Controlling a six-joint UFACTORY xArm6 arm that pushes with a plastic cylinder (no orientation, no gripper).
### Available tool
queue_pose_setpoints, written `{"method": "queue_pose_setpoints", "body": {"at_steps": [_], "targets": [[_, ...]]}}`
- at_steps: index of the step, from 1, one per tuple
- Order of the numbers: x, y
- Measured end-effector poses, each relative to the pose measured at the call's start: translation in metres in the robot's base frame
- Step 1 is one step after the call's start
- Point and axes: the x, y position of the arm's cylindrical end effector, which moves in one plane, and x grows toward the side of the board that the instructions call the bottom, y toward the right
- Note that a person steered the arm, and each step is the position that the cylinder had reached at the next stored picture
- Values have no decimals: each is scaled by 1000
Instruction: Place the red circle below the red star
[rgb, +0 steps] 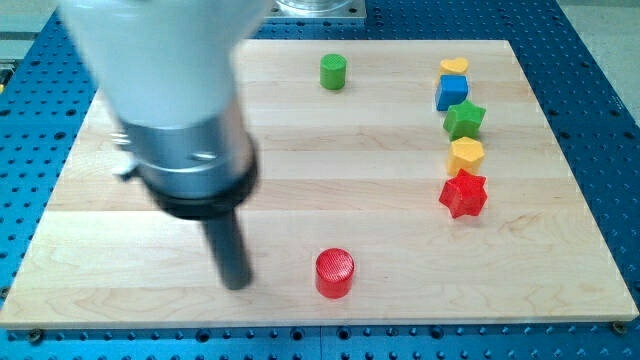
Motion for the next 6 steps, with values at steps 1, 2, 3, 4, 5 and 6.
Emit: {"method": "queue_pose_setpoints", "body": {"at_steps": [1, 2, 3, 4, 5, 6], "targets": [[1, 72], [24, 39], [32, 45], [16, 97], [3, 139], [19, 128]]}}
